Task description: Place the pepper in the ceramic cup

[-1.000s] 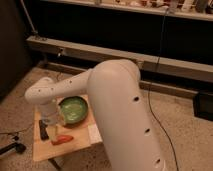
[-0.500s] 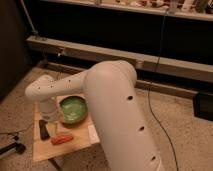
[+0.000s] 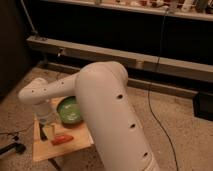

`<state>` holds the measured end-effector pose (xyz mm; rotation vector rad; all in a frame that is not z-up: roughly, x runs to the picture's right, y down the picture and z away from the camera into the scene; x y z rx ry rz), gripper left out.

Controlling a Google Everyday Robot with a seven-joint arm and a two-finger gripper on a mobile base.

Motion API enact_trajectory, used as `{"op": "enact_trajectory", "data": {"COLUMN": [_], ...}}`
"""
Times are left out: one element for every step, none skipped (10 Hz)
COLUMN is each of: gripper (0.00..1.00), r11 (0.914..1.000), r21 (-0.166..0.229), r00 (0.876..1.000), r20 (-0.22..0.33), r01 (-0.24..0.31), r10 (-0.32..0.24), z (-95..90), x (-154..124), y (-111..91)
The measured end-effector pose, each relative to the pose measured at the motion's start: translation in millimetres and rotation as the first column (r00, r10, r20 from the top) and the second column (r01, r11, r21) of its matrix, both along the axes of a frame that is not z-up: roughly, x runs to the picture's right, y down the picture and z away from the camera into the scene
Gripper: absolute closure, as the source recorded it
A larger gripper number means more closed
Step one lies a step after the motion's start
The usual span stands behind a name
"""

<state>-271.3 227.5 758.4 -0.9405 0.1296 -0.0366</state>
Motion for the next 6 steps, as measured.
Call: {"op": "enact_trajectory", "data": {"gripper": [0.35, 0.35, 0.35, 0.35, 0.35, 0.35], "r11": [0.9998, 0.9996, 0.9992, 0.9990, 0.9987, 0.9984], "r21": [-0.008, -0.013, -0.019, -0.022, -0.026, -0.028], "r00": [1.000, 1.000, 0.999, 0.999, 0.999, 0.999], "r20": [0.010, 0.013, 0.018, 0.020, 0.020, 0.021], "r01": [0.019, 0.026, 0.035, 0.040, 0.045, 0.050], "r10": [-0.019, -0.026, -0.035, -0.039, -0.044, -0.049], "z": [-1.2, -1.6, -1.8, -1.7, -0.5, 1.2], "x": [-1, -2, -4, -5, -6, -6], "y": [4, 6, 9, 11, 14, 18]}}
